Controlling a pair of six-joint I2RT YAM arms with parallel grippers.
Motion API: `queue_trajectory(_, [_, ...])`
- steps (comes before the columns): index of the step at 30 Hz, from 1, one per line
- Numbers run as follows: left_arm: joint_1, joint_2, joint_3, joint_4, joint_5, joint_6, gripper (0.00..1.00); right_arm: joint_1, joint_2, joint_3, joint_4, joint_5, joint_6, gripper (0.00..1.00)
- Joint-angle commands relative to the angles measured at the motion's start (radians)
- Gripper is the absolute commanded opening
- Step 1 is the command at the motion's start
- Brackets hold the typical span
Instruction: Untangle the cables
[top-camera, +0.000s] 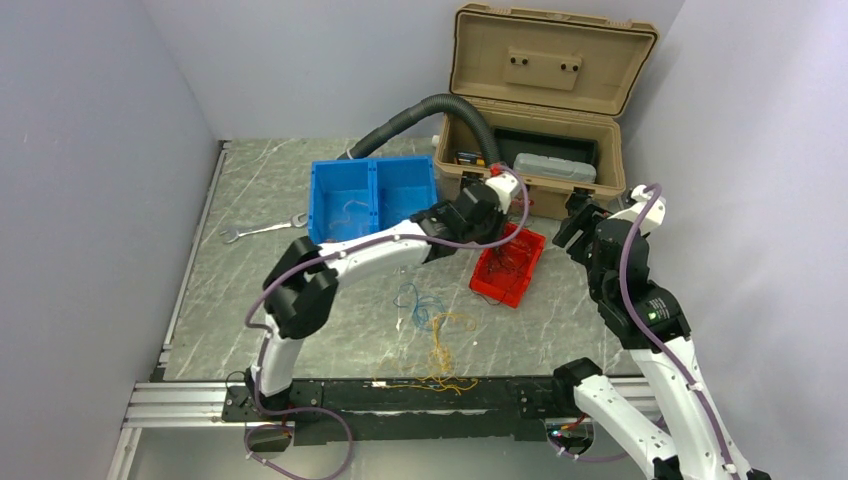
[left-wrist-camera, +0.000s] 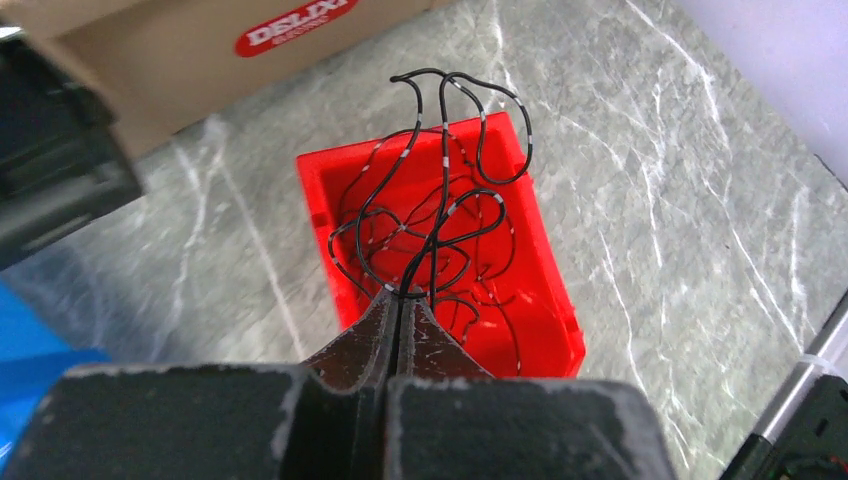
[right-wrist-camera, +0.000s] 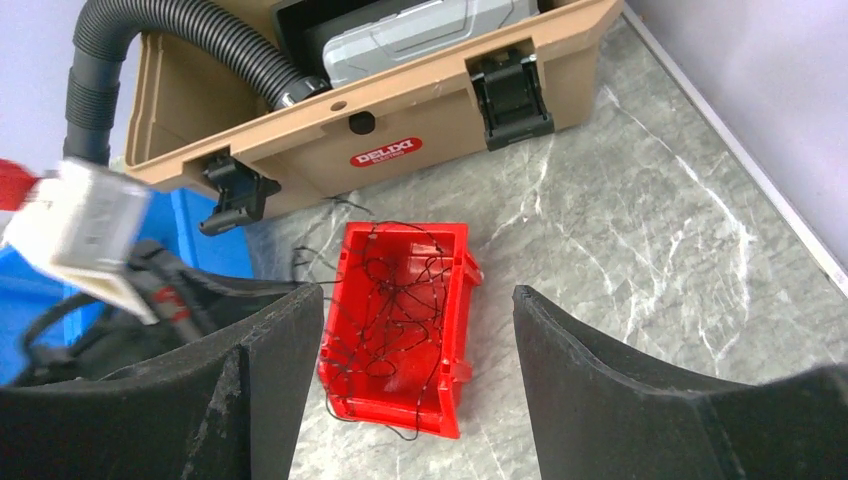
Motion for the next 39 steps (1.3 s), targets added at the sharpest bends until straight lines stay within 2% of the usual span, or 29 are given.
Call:
queue_trajectory(1, [-0.047, 0.117, 0.107, 0.078, -0.024, 0.030, 0.00, 0.000, -0.003, -0.003, 0.019, 0.030, 0.010, 0.71])
queue_trajectory(5, [-0.060, 0.233, 0.212, -0.034, -0.044, 0.033, 0.00, 0.000, -0.018, -0.041, 0.011, -0.003, 0.020, 0.71])
queue_trajectory(7, [-0.059, 0.248, 0.256, -0.099, -0.015, 0.029, 0.14, 0.000, -0.017, -0.044, -0.022, -0.019, 0.025, 0.72])
queue_trajectory(8, [-0.060, 0.234, 0.253, -0.116, -0.011, 0.028, 0.28, 0.000, -0.015, -0.043, -0.037, -0.032, 0.021, 0.72])
queue_trajectory(10, [-0.060, 0.164, 0.194, -0.100, -0.016, 0.025, 0.50, 0.000, -0.004, -0.041, -0.080, -0.062, 0.019, 0.76])
queue_trajectory(12, [-0.060, 0.072, 0.127, -0.077, -0.017, 0.028, 0.62, 0.000, 0.001, -0.042, -0.116, -0.110, 0.011, 0.76])
queue_trajectory(15, [-0.060, -0.028, 0.110, -0.149, -0.023, 0.025, 0.72, 0.000, -0.021, -0.064, -0.138, -0.240, -0.016, 0.77])
queue_trajectory(19, [-0.059, -0.176, 0.032, -0.280, -0.066, -0.005, 0.80, 0.003, -0.022, -0.110, -0.146, -0.475, -0.066, 0.81])
queue_trajectory(20, [-0.057, -0.222, -0.018, -0.294, -0.086, -0.018, 0.81, 0.019, -0.009, -0.116, -0.143, -0.520, -0.068, 0.85])
queue_trajectory(23, [-0.044, -0.405, -0.198, -0.308, -0.094, -0.066, 0.87, 0.110, 0.017, -0.126, -0.127, -0.573, -0.019, 0.98])
queue_trajectory(26, [-0.028, -0.557, -0.365, -0.345, -0.115, -0.107, 0.91, 0.256, 0.041, -0.183, -0.061, -0.608, 0.059, 1.00])
queue_trajectory(29, [0.005, -0.682, -0.486, -0.392, -0.132, -0.146, 0.96, 0.461, 0.098, -0.253, 0.050, -0.582, 0.158, 1.00])
queue_trajectory(33, [0.097, -0.822, -0.623, -0.429, -0.115, -0.190, 0.99, 0.721, 0.280, -0.244, 0.122, -0.438, 0.233, 1.00])
queue_trajectory(36, [0.186, -0.913, -0.705, -0.417, -0.056, -0.197, 0.99, 0.841, 0.414, -0.208, 0.123, -0.393, 0.230, 1.00])
queue_trajectory(39, [0.253, -0.967, -0.750, -0.417, -0.007, -0.194, 0.99, 0.907, 0.514, -0.201, 0.137, -0.394, 0.201, 1.00])
